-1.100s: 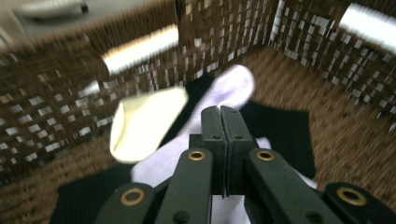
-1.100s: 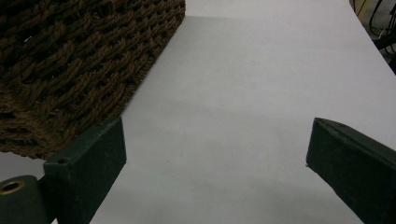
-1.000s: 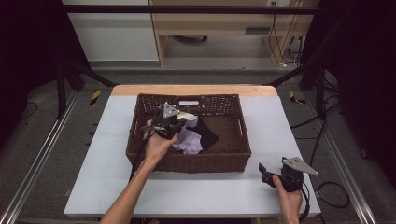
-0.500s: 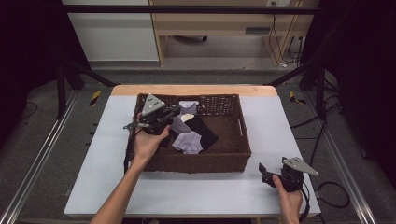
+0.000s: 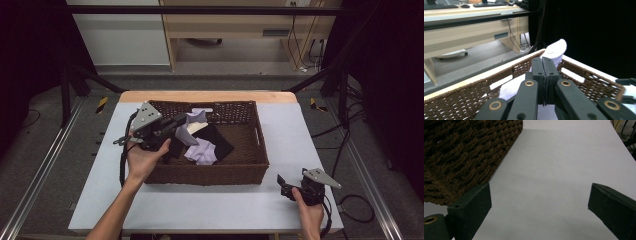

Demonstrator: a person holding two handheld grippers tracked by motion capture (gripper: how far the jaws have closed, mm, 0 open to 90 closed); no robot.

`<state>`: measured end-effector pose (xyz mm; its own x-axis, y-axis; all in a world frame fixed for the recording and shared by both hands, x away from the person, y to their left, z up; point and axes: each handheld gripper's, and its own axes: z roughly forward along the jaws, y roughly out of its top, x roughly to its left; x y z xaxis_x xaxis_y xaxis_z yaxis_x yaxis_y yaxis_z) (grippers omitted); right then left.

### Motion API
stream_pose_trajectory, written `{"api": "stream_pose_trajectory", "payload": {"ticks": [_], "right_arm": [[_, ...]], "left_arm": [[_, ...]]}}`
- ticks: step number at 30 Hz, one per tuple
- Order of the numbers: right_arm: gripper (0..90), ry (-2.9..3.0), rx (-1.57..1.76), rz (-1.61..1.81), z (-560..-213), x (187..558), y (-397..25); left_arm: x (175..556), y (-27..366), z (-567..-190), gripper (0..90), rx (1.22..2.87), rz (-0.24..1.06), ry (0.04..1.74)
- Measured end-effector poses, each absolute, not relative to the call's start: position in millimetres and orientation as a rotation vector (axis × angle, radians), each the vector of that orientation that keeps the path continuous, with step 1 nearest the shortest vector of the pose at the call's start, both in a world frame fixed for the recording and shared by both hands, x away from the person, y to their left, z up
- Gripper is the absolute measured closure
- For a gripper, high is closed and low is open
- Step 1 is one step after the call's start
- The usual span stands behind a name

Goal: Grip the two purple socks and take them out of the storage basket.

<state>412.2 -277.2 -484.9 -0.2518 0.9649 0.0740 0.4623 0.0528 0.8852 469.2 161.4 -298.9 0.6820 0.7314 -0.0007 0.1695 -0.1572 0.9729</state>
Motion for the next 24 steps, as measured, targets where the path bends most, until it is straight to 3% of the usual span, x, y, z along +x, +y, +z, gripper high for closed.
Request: {"api": "stream_pose_trajectory", "payload": {"ticks": [13,24], "right_arm": [[5.4,1.767,1.433,1.144,-485,412,-277],[5.5,1.762,1.436,1.142,-485,412,-277]], "left_arm": [[424,172,-284,89.0,1.717,0.564,0.63],[389,182,-298,89.0,1.734,0.528,0.575]]}}
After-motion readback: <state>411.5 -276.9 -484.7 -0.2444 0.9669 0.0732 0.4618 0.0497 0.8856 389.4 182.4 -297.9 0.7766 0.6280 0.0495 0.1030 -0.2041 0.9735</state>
